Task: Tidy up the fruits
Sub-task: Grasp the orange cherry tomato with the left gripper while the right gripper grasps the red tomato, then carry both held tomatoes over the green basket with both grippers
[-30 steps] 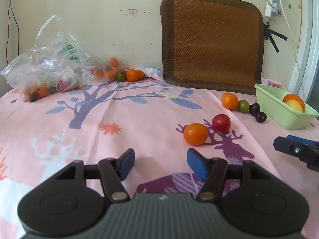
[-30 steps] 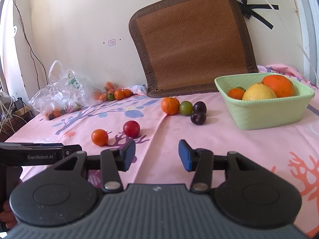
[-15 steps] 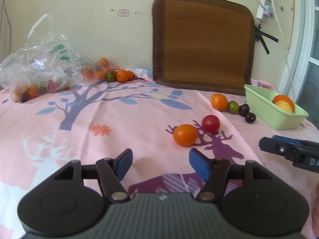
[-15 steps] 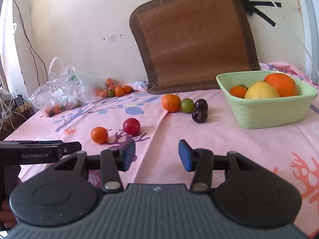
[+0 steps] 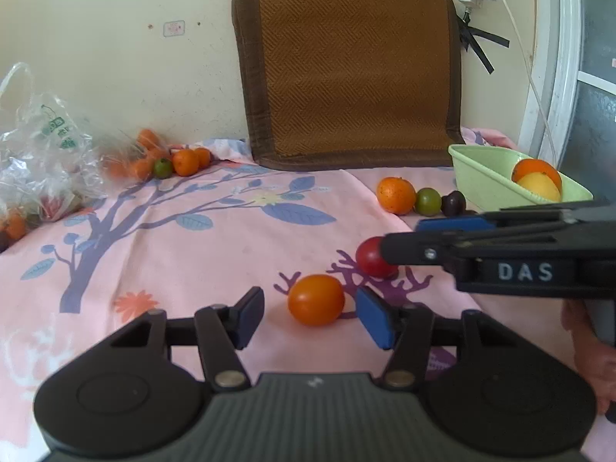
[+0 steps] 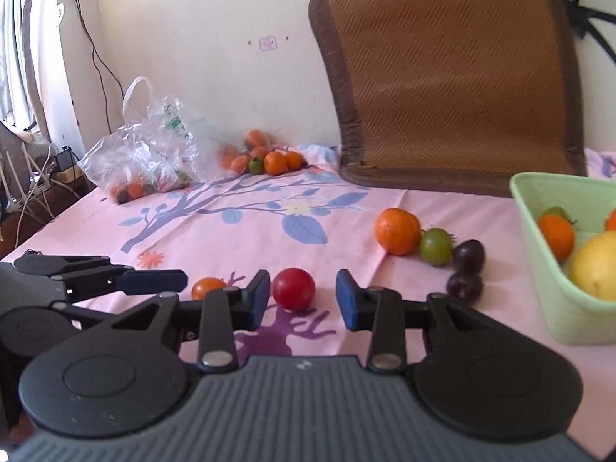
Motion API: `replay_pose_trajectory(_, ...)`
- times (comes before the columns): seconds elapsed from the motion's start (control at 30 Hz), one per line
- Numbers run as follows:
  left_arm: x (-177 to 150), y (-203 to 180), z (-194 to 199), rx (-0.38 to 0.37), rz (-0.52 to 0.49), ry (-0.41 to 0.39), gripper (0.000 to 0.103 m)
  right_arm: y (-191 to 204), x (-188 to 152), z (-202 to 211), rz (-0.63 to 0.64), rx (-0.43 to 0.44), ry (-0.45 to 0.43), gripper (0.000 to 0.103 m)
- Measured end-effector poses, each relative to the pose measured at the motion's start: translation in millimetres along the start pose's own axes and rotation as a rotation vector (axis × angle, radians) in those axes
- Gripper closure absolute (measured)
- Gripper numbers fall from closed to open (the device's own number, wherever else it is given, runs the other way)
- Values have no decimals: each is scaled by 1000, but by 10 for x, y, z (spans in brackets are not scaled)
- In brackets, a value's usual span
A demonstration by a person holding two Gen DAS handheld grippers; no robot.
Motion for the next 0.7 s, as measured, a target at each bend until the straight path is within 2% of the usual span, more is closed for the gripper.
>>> replay_pose_trajectory(0.13, -11, -15, -24, -11, -8, 10, 51, 3, 23, -122, -16, 36, 17, 62)
replay_pose_trajectory(0.23, -26, -11, -56, -10, -7, 26, 67, 10, -13, -211, -14, 41, 47, 62)
replay_pose_trajectory(0.27, -23, -10, -52, -10, -7, 23, 70, 13, -45, -240, -15, 42, 63, 63)
replay_pose_trajectory(0.3, -24, -10, -50, -13, -5, 24, 70, 17, -64, -252, -14, 41, 72, 65)
replay_pose_trajectory(0.33, -24, -9, -45, -14, -2, 22, 70, 24, -56, -220, -6, 40, 64, 71)
replay_pose_trajectory(0.43, -9, -59, -5, -37, 11, 16, 70, 22, -67, -99, -2, 23, 46, 72)
replay_pose_trajectory(0.57, 48, -400, 45, -107, -44, 1, 70, -97, -67, 212, -7, -55, -26, 72)
replay_pose_trajectory(0.7, 208, -906, -15, -182, -120, -22, 70, -473, -36, 624, -17, -215, -124, 72)
Point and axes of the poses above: each gripper's, at about its wrist camera, not at the fingertips, and z roughly against the way its jaws point, y to its left, x to its top, the point moved 10 cm from there along -z, roughly the way its jaws point, and after that the axes turned 14 degrees about z, right-handed, at the moved point
